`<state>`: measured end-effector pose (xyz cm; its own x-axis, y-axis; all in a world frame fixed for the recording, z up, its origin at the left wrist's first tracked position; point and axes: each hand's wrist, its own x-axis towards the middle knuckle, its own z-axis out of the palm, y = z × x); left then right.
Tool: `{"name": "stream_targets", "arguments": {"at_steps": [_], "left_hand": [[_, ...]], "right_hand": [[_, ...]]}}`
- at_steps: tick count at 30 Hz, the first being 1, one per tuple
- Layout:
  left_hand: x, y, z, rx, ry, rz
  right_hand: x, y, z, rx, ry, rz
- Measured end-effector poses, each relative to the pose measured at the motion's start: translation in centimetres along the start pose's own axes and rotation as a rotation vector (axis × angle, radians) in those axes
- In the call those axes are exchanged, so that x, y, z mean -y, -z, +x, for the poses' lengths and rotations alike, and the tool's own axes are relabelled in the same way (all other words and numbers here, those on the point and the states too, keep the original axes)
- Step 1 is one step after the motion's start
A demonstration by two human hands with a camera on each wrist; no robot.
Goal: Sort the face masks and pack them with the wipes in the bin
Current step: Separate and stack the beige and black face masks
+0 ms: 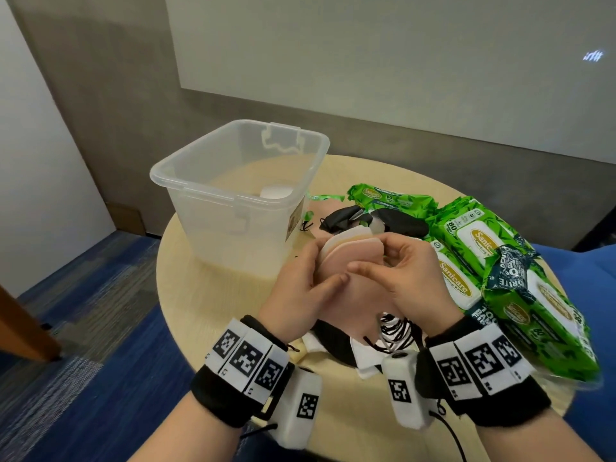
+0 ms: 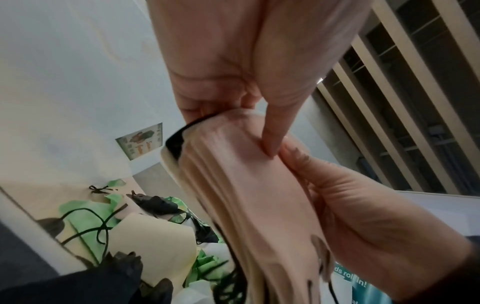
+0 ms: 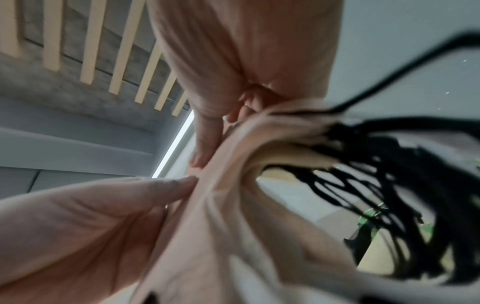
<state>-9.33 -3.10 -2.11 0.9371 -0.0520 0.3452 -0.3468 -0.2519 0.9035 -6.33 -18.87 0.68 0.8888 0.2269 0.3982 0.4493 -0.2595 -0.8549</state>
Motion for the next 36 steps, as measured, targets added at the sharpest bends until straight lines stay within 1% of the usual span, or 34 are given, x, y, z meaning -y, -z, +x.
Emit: {"name": "stream_targets", "arguments": {"at_steps": [1,3,5,6,9,13,15,18,21,22,24,26,27,28,30,32,34,36], "left_hand": [[0.0,-0.1,0.0,-0.024,0.002,0.008],[0.2,-0.2,0.0,-0.088,0.002,0.022],[0.4,-0.2,-0.2,-0.133,0.002,0.042],[0.5,-0.2,-0.3,-0.139,-0.001,0.049],[0.6,-0.4,-0.6,-0.117,-0.019,0.06],[0.8,-1.0,-0.8,-0.038,-0.034,0.044],[0.8,-1.1,-0.8,-0.019,-0.033,0.049],[0.7,-0.9,-0.7,0.011,-0.04,0.051],[0.6,-0.4,-0.4,0.034,-0.038,0.03],[0.5,-0.3,-0.3,0.014,-0.045,-0.005],[0.5,-0.2,-0.1,-0.098,-0.044,-0.111],[0.5,0.0,-0.3,-0.236,0.001,-0.276],[0.4,0.0,-0.4,-0.28,0.034,-0.385],[0.3,-0.1,-0.6,-0.296,0.069,-0.499],[0.0,-0.8,-0.9,-0.282,0.125,-0.68],[0.0,-1.4,-1.2,-0.302,0.16,-0.755],[0.2,-1.5,-1.2,-0.347,0.198,-0.736],[0.4,-1.1,-1.0,-0.379,0.229,-0.685]], "right_hand": [[0.1,-0.2,-0.1,-0.008,0.031,-0.073],[-0.1,-0.4,-0.3,0.011,0.053,-0.336],[-0.3,-0.6,-0.5,0.1,0.031,-0.602],[-0.2,-0.7,-0.6,0.145,0.005,-0.692],[-0.1,-0.9,-0.6,0.246,-0.047,-0.8],[0.0,-1.1,0.0,0.264,-0.06,-0.871],[0.2,-1.2,0.1,0.282,-0.067,-0.891],[0.4,-1.0,0.3,0.308,-0.082,-0.822],[-0.1,-0.5,0.8,0.317,-0.108,-0.577],[-0.2,-0.4,0.9,0.305,-0.098,-0.478],[-0.1,-0.4,1.1,0.25,-0.103,-0.335],[0.0,-0.8,1.1,0.141,-0.123,-0.26],[0.1,-1.0,1.0,0.084,-0.129,-0.228],[-0.1,-1.2,1.0,0.036,-0.129,-0.195],[-0.4,-1.8,0.7,-0.039,-0.151,-0.155],[-0.6,-2.5,0.4,-0.094,-0.173,-0.147],[-0.8,-2.8,0.0,-0.077,-0.208,-0.043],[-1.2,-2.7,-0.5,0.024,-0.274,0.078]]}}
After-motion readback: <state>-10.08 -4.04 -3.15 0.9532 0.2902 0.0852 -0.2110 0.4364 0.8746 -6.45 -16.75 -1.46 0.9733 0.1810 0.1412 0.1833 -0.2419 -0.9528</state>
